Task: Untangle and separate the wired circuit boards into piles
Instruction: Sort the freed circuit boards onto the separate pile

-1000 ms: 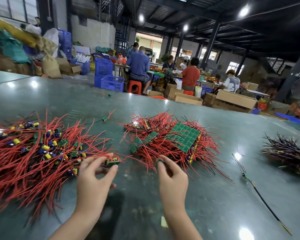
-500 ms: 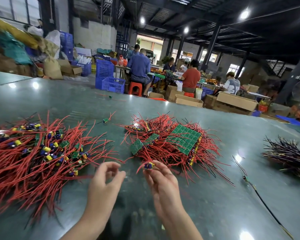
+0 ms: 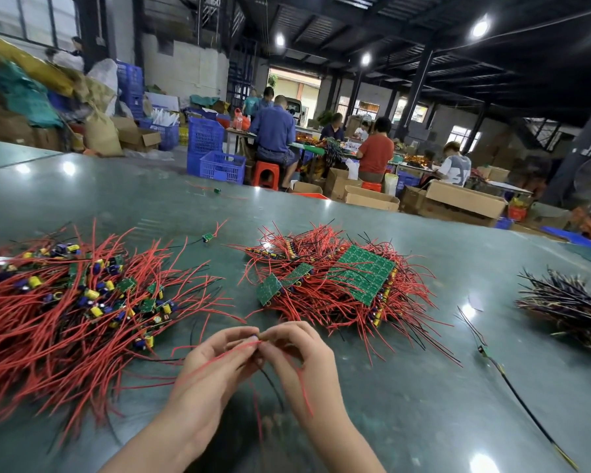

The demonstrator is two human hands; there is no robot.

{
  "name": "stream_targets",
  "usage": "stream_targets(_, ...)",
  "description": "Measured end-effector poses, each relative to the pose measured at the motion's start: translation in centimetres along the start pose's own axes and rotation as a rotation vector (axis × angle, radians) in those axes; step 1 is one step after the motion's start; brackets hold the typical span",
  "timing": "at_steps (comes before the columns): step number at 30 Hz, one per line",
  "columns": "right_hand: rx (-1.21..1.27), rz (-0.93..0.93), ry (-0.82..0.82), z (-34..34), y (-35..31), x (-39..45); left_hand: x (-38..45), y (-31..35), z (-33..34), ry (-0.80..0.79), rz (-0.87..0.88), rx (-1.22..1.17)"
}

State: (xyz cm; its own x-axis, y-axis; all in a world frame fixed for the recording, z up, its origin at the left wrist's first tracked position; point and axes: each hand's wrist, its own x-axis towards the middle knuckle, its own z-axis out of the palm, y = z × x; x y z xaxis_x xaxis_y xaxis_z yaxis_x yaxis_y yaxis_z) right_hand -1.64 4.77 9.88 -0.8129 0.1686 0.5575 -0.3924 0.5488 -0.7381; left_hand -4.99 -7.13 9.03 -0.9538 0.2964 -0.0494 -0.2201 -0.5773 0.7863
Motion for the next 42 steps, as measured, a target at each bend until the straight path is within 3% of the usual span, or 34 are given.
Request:
stream_targets(3,-0.017,0.008,0.05,-0.3,0.0,0.1,0.0,0.2,-0.2,-0.064,-0.112,-0.038)
stream_targets(8,0.129,0.205,0.101,-0.4,-0.3,0.3,-0.3,0.0,0.0,-0.141,-0.297,0.027)
stream_targets(12,0.323,0.35,0.041,-1.4,0.0,1.0,-0.3,0.2,0.3,-0.15,-0.304,0.167)
stream_targets(17,0.46,0.445,-0.128,-2.9,0.5,1.3,-0.3,1.0,0.3,-0.297,-0.371,0.459)
stream_targets(22,0.686,0.515,-0.144,-2.4,0.4,1.3,-1.0,0.9,1.2,-0.216,-0.473,0.462)
stream_targets(27,0.651,0.519,-0.065,-1.5,-0.1,1.2,-1.1,-0.1,1.6,-0.116,-0.228,0.618)
stream_targets(31,0.751,0.639,0.082,-1.6,0.0,1.2,-0.8,-0.9,1.1,-0.052,0.186,1.068)
stream_targets(33,0.79,0.694,0.111,-1.5,0.3,1.2,-0.9,-1.5,0.8,-0.018,0.284,1.281)
stream_targets(35,0.774,0.704,0.093,-1.3,0.4,1.1,-0.8,-1.8,0.7,-0.025,0.27,1.266)
stream_targets(37,0.774,0.687,0.063,-1.0,0.2,1.1,-0.6,-1.7,0.8,-0.061,0.186,1.088)
stream_targets(42,0.753,0.644,0.123,-1.1,0.2,1.2,-1.1,-0.4,1.0,-0.207,-0.26,0.598)
